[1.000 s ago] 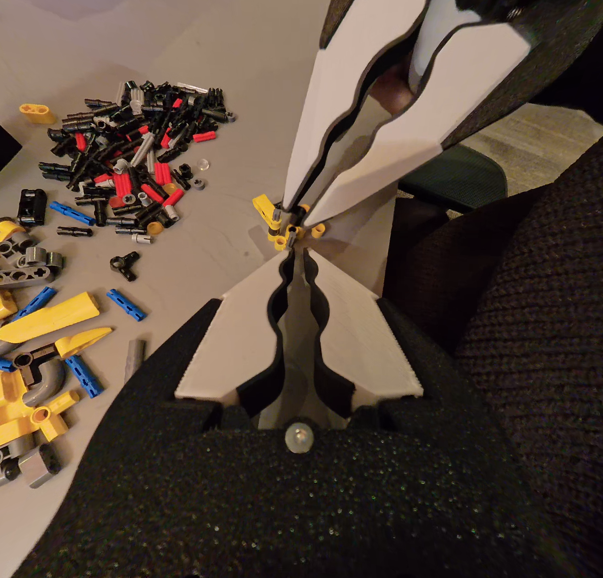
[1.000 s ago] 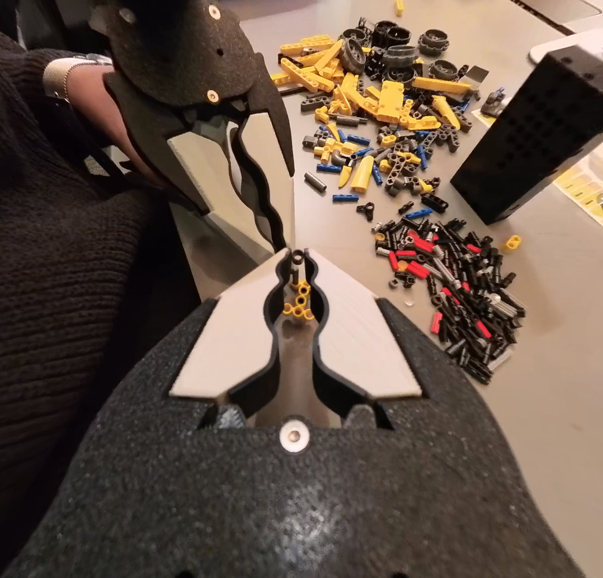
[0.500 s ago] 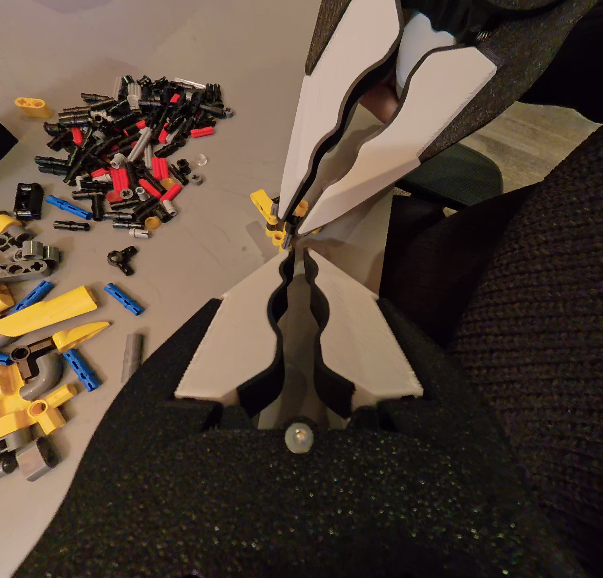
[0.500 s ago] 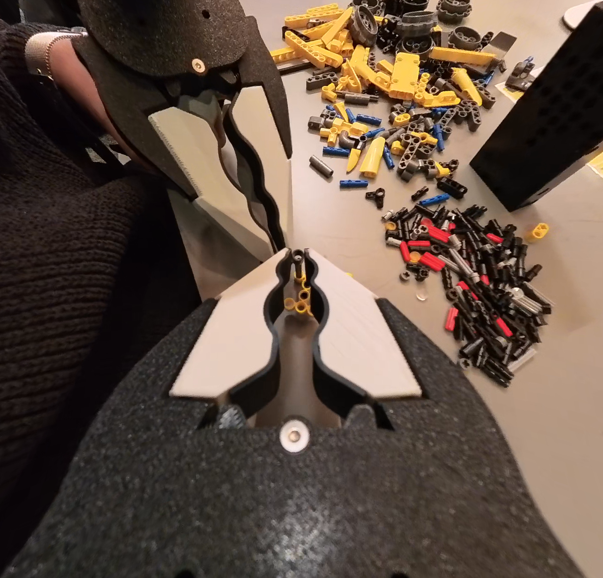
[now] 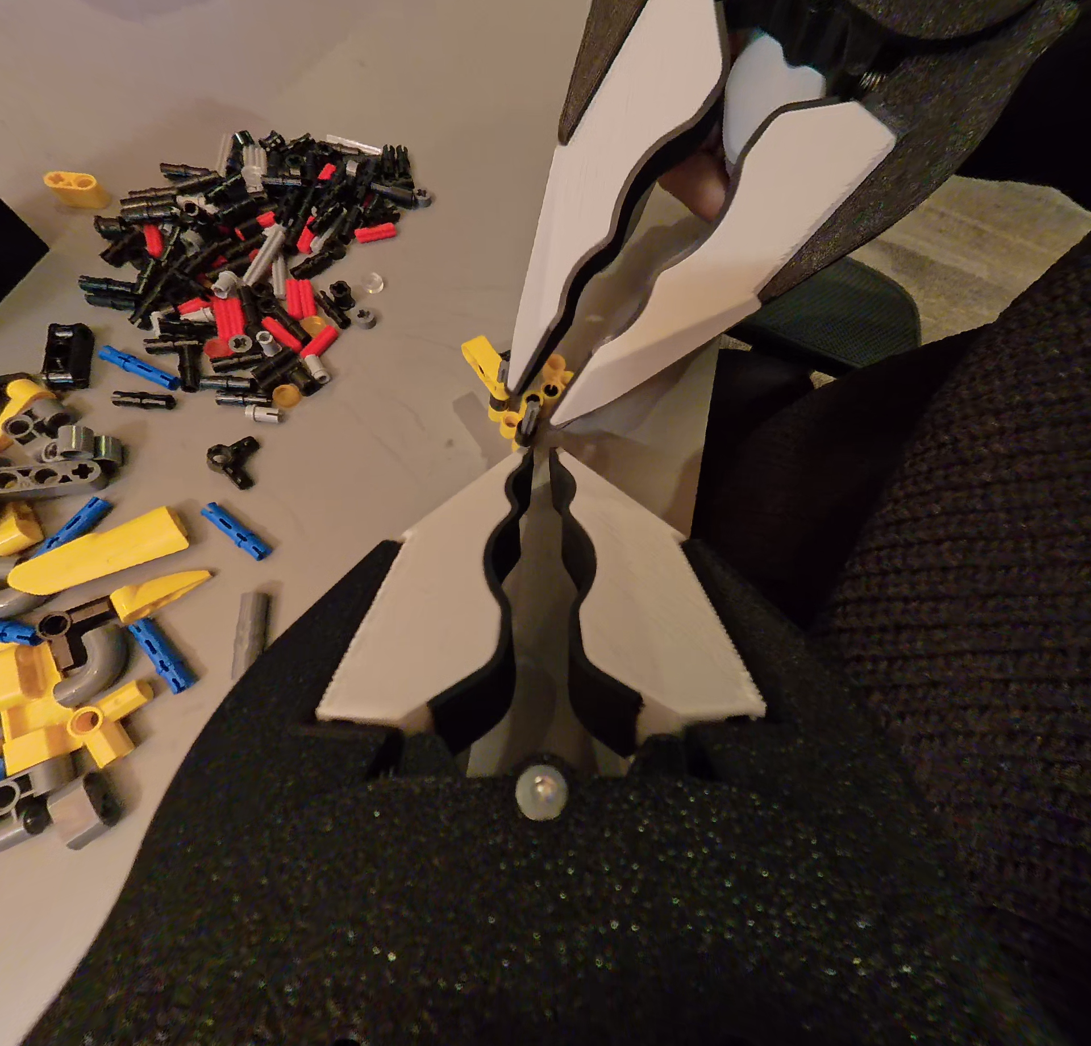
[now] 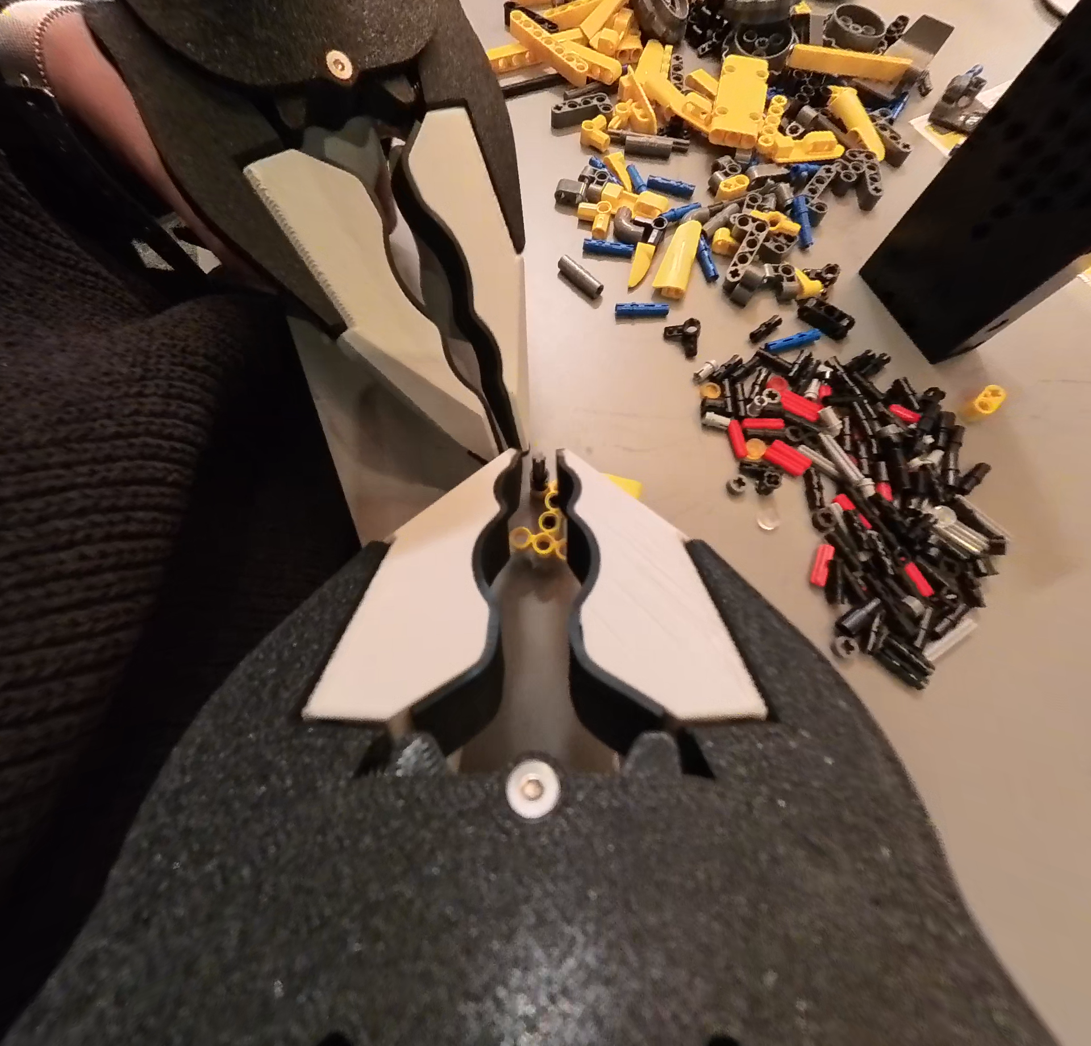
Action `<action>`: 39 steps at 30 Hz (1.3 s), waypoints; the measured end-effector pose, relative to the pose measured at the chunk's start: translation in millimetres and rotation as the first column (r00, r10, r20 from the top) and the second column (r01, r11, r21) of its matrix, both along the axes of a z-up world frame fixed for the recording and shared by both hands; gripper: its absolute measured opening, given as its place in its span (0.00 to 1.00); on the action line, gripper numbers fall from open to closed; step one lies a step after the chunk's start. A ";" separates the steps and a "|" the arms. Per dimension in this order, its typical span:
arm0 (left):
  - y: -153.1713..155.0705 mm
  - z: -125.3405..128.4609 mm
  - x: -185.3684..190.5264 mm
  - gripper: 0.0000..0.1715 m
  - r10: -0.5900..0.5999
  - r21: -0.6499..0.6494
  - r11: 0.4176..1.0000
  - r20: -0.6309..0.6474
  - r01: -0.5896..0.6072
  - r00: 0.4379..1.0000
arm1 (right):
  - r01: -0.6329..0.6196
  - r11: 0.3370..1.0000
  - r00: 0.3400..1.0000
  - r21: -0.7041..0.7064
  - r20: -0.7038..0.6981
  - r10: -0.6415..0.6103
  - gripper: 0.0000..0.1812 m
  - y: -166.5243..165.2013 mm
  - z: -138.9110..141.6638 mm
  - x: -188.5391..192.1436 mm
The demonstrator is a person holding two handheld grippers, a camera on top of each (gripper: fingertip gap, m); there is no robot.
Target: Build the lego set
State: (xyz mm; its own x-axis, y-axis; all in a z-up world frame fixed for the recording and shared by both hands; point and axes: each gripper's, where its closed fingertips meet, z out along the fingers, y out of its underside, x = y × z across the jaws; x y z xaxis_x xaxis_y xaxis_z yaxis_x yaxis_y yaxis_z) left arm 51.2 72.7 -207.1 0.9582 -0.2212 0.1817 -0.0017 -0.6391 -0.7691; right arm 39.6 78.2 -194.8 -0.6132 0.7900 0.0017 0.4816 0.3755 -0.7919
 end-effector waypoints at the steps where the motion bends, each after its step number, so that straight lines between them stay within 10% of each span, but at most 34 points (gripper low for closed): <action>1: -0.1 0.5 -0.8 0.03 0.003 0.001 1.000 0.000 -0.003 1.000 | 0.002 1.000 1.000 -0.001 -0.005 -0.002 0.06 0.5 1.2 0.0; 23: -63.2 10.9 -104.1 0.03 0.387 -0.022 0.921 -0.053 -0.388 0.921 | 0.344 0.934 0.907 -0.093 -0.227 -0.356 0.06 86.5 20.0 -11.4; 39: -52.6 -11.1 -54.7 0.12 0.260 -0.074 0.963 0.025 -0.258 0.965 | 0.331 0.941 0.919 -0.073 -0.202 -0.340 0.06 83.7 14.8 -12.8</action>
